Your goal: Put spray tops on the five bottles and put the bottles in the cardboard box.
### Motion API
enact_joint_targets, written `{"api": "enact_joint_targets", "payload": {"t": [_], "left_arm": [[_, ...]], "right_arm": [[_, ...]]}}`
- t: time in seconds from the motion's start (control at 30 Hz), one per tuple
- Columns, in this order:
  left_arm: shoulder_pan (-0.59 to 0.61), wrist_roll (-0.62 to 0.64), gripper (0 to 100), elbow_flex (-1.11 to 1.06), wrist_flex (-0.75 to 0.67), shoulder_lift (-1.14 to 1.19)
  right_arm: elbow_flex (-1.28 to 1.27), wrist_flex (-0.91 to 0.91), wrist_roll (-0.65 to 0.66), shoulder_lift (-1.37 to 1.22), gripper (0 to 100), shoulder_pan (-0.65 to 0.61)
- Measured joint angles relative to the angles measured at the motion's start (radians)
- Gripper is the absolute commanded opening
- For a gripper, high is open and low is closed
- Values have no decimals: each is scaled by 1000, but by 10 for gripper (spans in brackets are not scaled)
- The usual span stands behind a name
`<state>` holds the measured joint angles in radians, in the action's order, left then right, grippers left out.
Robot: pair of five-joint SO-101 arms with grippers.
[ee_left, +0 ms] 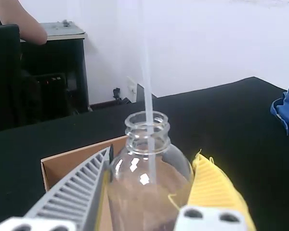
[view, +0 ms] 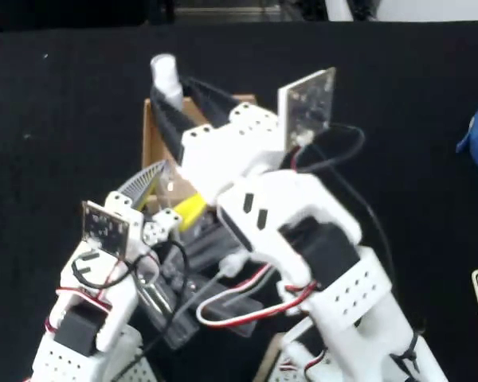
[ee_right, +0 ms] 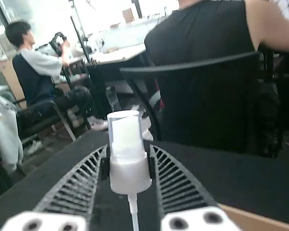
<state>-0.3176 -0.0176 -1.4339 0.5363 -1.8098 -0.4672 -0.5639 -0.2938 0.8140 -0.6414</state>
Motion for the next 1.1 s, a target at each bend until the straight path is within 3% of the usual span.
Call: {"api": "enact_joint_targets", "payload": {"t": [0.17,0.5,0.6,0.77,0.93,1.1], "left_arm": [[0,0,30,0,0,0],[0,0,30,-26,0,2],[0,0,30,-31,0,2],[0,0,30,-31,-11,2],[63,0,30,-31,-130,2],[178,0,30,-69,-333,0]], "right_arm": [[0,-137,0,18,208,-46],[0,-199,2,68,208,-68],[0,-245,69,124,208,-60],[-3,-336,192,261,181,143],[-169,-331,140,328,60,408],[-460,-146,91,336,32,568]]}}
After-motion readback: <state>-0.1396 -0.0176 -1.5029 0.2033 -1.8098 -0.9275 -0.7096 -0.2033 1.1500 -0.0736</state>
